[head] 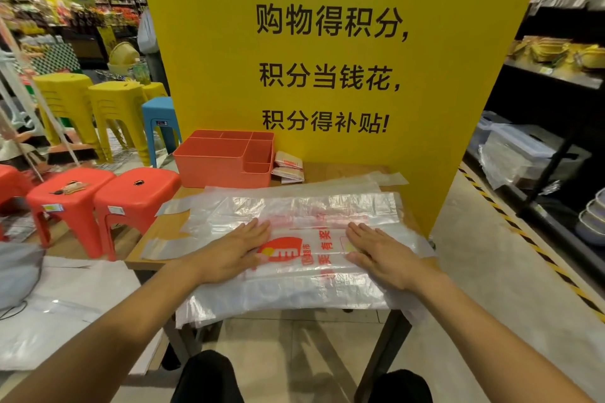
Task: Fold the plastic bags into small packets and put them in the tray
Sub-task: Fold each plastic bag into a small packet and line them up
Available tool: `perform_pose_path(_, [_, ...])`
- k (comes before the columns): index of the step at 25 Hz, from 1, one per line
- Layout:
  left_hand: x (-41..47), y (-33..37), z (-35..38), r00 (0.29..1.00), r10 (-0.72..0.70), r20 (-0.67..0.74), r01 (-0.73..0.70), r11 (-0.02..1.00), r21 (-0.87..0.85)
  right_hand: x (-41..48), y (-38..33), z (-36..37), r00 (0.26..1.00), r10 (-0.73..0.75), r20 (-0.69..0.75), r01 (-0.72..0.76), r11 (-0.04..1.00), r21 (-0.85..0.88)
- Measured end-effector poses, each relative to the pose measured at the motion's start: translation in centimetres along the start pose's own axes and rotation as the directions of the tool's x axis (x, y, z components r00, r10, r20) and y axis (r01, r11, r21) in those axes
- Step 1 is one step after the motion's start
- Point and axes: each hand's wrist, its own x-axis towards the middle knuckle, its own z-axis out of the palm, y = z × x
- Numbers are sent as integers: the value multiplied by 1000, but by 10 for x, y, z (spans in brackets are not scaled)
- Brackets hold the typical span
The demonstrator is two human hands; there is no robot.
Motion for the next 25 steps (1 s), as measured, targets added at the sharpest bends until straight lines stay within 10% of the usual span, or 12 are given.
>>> perform_pose_path(7, [-26,-17,-2,931,191,-312,-44,906,422,-7,-5,-19,990,66,-124,-88,980,-181])
perform_pose_path(13, [-32,2,-40,975,69,-210,33,894,446,0,2,-29,968,14,-249,-50,989,-141])
perform_pose_path(25, [10,-24,-81,991,-100,-86,100,995,-11,23,21,-70,965,220,-140,-224,975,-13])
